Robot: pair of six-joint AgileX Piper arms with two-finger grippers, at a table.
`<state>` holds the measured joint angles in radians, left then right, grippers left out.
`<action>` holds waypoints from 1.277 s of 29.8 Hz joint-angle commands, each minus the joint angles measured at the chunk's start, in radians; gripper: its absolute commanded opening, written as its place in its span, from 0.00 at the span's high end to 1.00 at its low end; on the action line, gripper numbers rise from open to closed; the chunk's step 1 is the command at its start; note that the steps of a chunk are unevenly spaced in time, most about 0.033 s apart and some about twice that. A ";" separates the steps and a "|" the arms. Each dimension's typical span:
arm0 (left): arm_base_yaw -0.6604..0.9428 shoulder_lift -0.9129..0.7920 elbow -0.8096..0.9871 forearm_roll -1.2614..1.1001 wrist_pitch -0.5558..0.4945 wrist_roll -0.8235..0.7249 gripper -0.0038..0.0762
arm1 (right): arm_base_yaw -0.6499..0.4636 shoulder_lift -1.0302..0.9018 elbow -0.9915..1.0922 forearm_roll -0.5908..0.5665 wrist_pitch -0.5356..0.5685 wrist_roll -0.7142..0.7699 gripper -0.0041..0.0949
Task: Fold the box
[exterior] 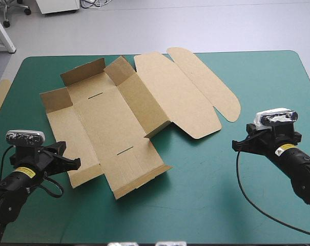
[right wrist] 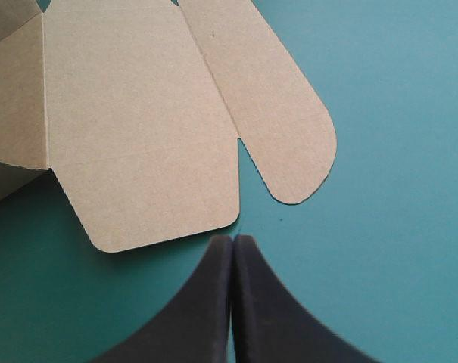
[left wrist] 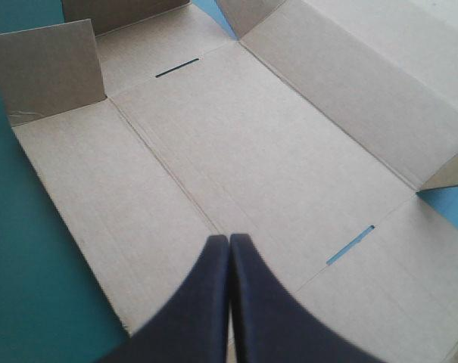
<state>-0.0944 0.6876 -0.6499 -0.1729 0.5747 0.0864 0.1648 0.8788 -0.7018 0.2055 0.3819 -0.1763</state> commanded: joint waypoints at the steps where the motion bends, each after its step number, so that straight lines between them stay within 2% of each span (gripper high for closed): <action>1: -0.006 -0.002 -0.039 -0.054 -0.102 -0.028 0.97 | 0.000 -0.013 -0.029 0.006 -0.065 -0.001 0.98; 10: 0.000 0.108 -0.164 -0.054 -0.111 -0.150 0.95 | 0.000 -0.013 -0.029 0.006 -0.065 0.003 0.98; 15: 0.112 0.203 -0.231 -0.176 -0.097 -0.180 0.94 | 0.000 -0.013 -0.029 0.006 -0.065 0.003 0.98; 17: 0.195 0.236 -0.233 -0.284 -0.067 -0.092 0.94 | 0.000 -0.013 -0.029 0.006 -0.065 0.003 0.98; 20: 0.334 0.271 -0.233 -0.560 0.031 0.162 0.94 | 0.000 -0.013 -0.029 0.006 -0.065 0.003 0.98; 23: 0.428 0.309 -0.233 -0.794 0.110 0.327 0.94 | 0.000 -0.013 -0.029 0.006 -0.067 0.003 0.98; 25: 0.467 0.338 -0.233 -0.854 0.185 0.398 0.94 | 0.000 -0.013 -0.029 0.006 -0.063 0.003 0.98; 28: 0.509 0.378 -0.231 -0.851 0.262 0.422 0.94 | 0.000 -0.013 -0.029 0.006 -0.063 0.003 0.98; 38: 0.569 0.387 -0.138 -0.716 0.240 0.403 0.94 | 0.000 -0.013 -0.029 0.006 -0.052 0.008 0.98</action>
<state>0.4729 1.0875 -0.7997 -0.8767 0.8276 0.4976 0.1648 0.8788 -0.7018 0.2055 0.3866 -0.1704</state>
